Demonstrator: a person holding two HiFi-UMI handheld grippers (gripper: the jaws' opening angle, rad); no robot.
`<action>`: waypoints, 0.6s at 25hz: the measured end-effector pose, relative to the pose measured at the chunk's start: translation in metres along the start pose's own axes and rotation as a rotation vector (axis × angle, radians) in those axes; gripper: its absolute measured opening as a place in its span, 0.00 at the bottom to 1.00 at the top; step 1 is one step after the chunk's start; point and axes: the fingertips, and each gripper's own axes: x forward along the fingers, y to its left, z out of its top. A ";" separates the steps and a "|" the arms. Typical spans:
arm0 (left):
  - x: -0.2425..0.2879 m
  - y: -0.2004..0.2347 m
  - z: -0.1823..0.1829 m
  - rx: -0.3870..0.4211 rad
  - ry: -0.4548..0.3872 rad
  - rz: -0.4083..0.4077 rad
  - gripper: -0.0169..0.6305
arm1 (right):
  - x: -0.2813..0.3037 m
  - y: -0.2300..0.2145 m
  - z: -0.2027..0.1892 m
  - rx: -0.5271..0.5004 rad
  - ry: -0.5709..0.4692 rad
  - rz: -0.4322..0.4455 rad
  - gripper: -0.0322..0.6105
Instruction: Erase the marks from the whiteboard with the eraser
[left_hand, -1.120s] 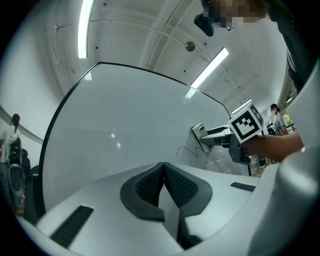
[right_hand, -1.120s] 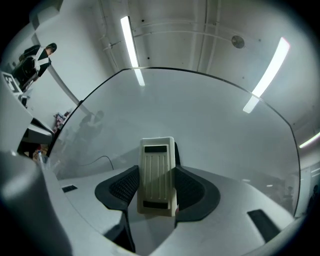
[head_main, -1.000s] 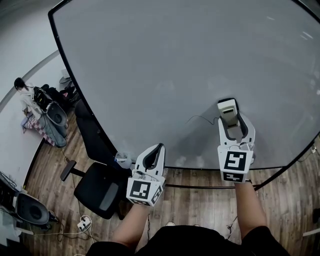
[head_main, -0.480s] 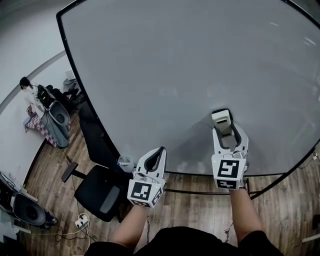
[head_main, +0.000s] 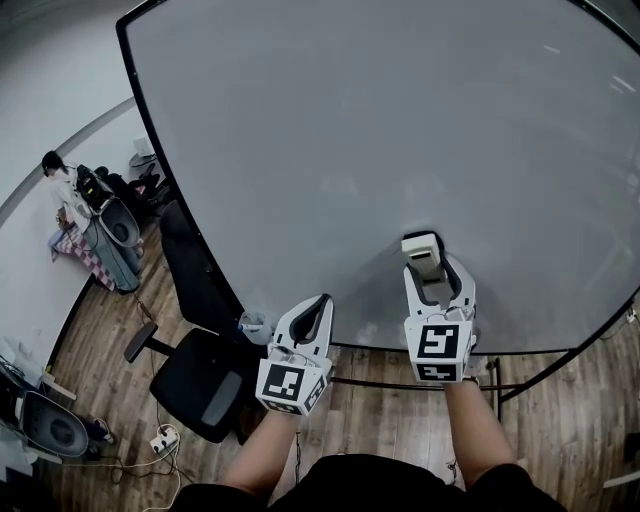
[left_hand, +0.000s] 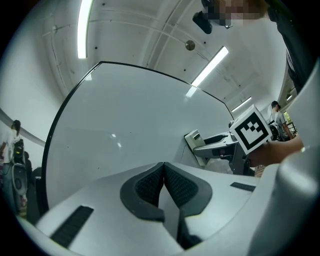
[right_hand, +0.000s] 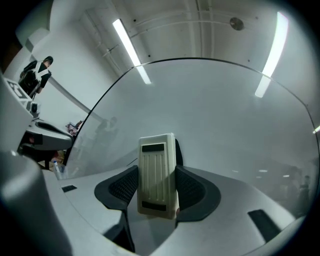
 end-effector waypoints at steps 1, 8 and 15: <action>0.000 0.003 -0.001 0.002 0.001 0.003 0.06 | 0.002 0.002 0.000 -0.003 -0.005 -0.006 0.44; -0.003 0.010 -0.006 -0.007 0.012 0.022 0.05 | 0.002 0.010 0.000 -0.013 -0.003 0.001 0.44; -0.006 0.012 -0.004 -0.007 0.010 0.036 0.05 | 0.011 0.055 -0.003 -0.055 0.049 0.111 0.44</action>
